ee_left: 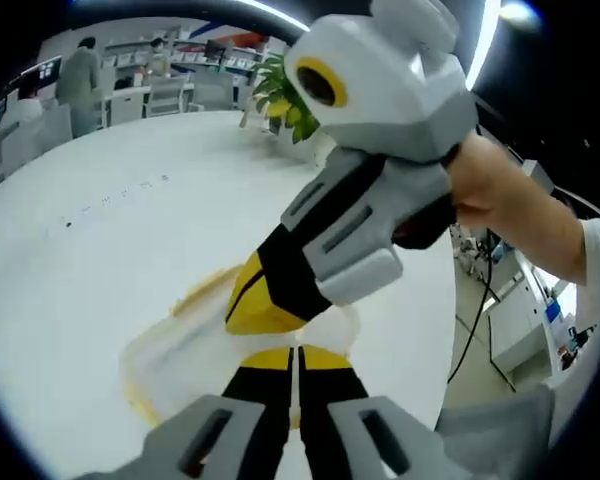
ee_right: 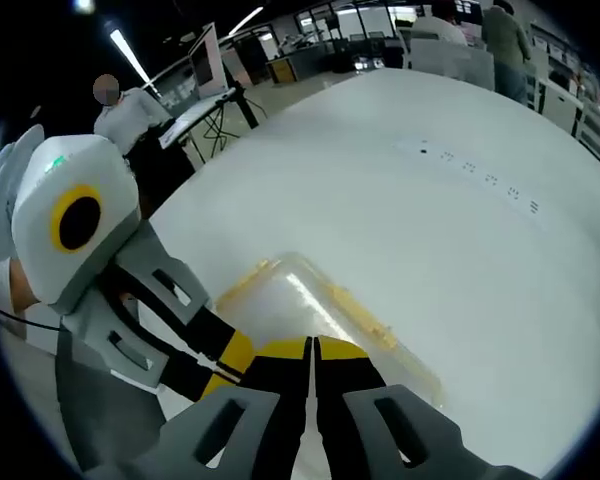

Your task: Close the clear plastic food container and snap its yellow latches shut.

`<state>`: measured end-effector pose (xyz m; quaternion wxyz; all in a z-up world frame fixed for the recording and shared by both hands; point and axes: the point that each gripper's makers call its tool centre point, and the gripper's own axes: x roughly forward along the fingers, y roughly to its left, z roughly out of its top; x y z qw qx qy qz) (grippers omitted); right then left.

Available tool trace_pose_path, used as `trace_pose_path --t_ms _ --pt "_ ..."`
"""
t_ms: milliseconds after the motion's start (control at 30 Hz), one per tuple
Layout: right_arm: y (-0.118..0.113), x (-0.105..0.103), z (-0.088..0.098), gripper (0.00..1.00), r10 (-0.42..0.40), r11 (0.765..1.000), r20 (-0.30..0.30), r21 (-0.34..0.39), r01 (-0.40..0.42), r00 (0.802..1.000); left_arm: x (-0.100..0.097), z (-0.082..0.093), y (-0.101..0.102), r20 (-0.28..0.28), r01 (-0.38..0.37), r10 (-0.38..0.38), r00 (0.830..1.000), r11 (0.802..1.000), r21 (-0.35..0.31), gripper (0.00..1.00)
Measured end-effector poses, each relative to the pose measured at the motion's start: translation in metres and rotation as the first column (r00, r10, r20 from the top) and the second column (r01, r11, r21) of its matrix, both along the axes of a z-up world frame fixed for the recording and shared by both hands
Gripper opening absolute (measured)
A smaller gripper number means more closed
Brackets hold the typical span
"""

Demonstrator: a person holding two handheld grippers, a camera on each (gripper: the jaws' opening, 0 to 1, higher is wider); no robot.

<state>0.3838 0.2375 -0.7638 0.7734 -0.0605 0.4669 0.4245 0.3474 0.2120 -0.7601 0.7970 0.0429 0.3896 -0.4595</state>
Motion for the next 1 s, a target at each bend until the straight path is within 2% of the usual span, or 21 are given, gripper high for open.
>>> trace_pose_path --t_ms 300,533,600,667,833,867,933,967,1000 --pt "-0.002 0.010 0.001 0.00 -0.029 1.000 0.014 0.002 0.029 0.999 -0.011 -0.002 -0.002 -0.005 0.037 -0.037 0.999 0.999 -0.001 0.00" --pt "-0.006 0.020 0.000 0.00 -0.057 0.998 0.038 0.001 0.057 0.998 -0.014 -0.003 0.000 -0.025 0.026 -0.026 0.999 1.000 -0.009 0.00" --pt "-0.005 0.022 0.002 0.00 -0.074 0.997 0.034 0.021 0.074 0.997 -0.016 -0.003 -0.001 -0.028 0.030 -0.030 0.999 1.000 -0.011 0.00" --pt "-0.008 0.031 0.003 0.00 -0.097 0.995 0.069 0.011 0.096 0.993 -0.017 -0.003 -0.001 -0.023 0.035 -0.035 0.999 0.999 -0.010 0.00" --pt "-0.009 0.036 0.004 0.00 -0.123 0.992 0.059 0.026 0.122 0.991 -0.017 -0.003 -0.001 -0.022 0.033 -0.033 0.999 0.999 -0.012 0.00" --pt "-0.009 0.037 0.003 0.00 -0.124 0.992 0.064 0.024 0.123 0.990 -0.017 -0.003 -0.001 -0.022 0.032 -0.032 0.999 0.999 -0.013 0.00" --pt "-0.014 0.041 -0.001 0.00 -0.111 0.993 0.110 -0.029 0.115 0.988 -0.017 -0.003 -0.002 -0.021 0.032 -0.033 0.999 0.999 -0.016 0.00" --pt "-0.016 0.039 -0.004 0.00 -0.096 0.993 0.107 -0.053 0.102 0.990 -0.017 -0.003 -0.002 -0.023 0.030 -0.030 0.999 0.999 -0.019 0.00" --pt "-0.014 0.039 -0.005 0.00 -0.109 0.993 0.103 -0.043 0.114 0.989 -0.017 -0.003 -0.002 -0.029 0.025 -0.026 0.999 0.999 -0.022 0.00"
